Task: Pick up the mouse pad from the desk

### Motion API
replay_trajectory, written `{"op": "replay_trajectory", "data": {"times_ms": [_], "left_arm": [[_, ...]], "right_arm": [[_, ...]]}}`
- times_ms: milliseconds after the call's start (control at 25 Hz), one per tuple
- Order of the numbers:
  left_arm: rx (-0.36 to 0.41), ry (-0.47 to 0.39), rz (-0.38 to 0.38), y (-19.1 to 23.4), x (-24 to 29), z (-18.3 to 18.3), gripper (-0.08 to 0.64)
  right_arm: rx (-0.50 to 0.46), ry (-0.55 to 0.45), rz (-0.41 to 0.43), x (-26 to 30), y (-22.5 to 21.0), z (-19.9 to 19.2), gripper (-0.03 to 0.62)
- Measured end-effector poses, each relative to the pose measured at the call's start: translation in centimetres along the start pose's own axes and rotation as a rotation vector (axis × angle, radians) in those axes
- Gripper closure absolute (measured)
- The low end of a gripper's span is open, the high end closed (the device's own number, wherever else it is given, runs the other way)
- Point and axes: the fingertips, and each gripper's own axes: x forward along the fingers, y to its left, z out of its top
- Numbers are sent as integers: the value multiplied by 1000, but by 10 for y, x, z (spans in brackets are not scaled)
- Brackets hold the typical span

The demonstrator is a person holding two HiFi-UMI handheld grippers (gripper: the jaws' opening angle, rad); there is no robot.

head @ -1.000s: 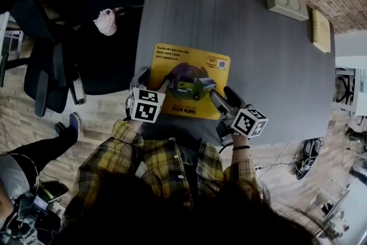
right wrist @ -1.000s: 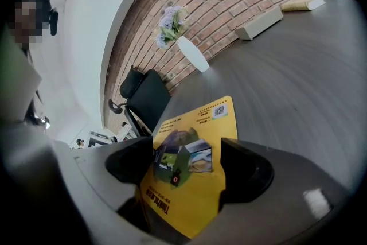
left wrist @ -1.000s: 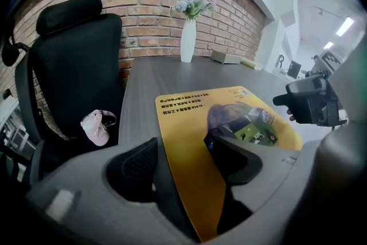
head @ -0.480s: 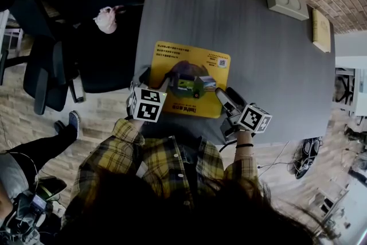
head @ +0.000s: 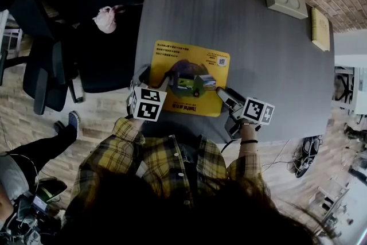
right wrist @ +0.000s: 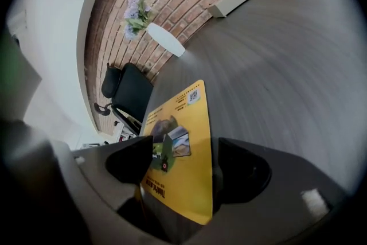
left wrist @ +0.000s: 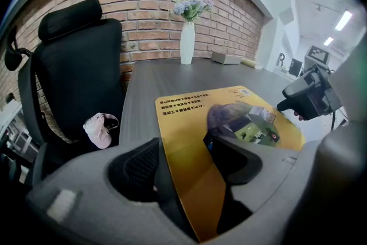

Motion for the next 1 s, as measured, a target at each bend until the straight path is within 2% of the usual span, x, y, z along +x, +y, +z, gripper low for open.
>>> {"op": "replay_trajectory", "data": {"times_ms": [520, 680, 800, 1000], "left_arm": [[-4, 2, -8, -1, 0, -1, 258], [-2, -2, -8, -1, 0, -1, 258], [-1, -1, -9, 0, 0, -1, 258], [1, -10, -8, 0, 0, 0, 258]], "right_arm": [[-19, 273, -81, 3, 1, -26, 261], [-7, 279, -80, 2, -7, -24, 336], [14, 259, -60, 3, -7, -20, 336], [-12, 289, -53, 6, -5, -19, 336]]}}
